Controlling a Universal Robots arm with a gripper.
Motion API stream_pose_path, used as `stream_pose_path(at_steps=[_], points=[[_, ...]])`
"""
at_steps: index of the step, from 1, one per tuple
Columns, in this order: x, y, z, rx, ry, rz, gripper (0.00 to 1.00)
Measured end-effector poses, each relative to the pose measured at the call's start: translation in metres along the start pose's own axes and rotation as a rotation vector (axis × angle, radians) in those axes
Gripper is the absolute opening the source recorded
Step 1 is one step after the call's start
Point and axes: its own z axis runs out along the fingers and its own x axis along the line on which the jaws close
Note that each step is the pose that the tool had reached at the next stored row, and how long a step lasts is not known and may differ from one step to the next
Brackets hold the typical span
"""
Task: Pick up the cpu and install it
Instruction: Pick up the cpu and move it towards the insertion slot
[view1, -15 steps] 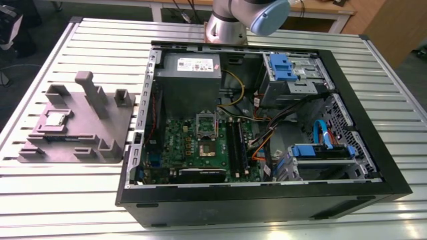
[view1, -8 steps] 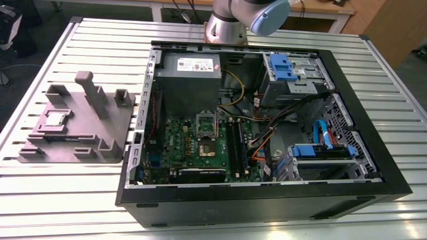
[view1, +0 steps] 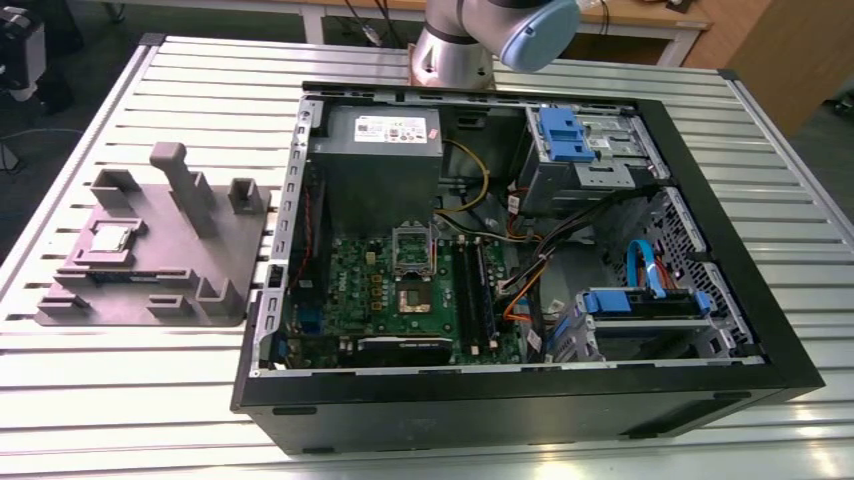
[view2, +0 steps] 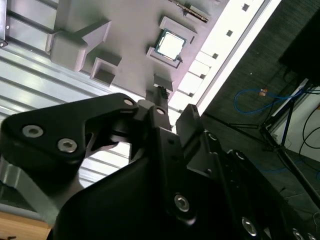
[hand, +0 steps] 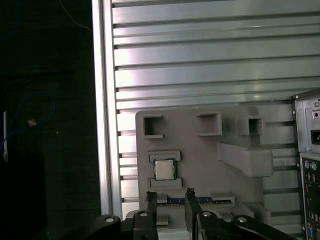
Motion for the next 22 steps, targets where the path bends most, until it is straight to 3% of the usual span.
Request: stream_pose_path(at_steps=[1,3,7,8,22], points=[[0.0000,0.0000,0.0000,-0.0001,0.0000,0.000,0.35],[0.0000,0.0000,0.0005,-0.0002,0.0002,-0.005,0.47],[0.0002,-0.0001,0.0026,0.0008,0.0033,-0.065,0.53],[0.0002,-0.0001,0.0027,0.0012,0.0040,-0.071,0.59],[0.0001,-0.0003,0.0054,0.0014,0.0039,-0.071,0.59]])
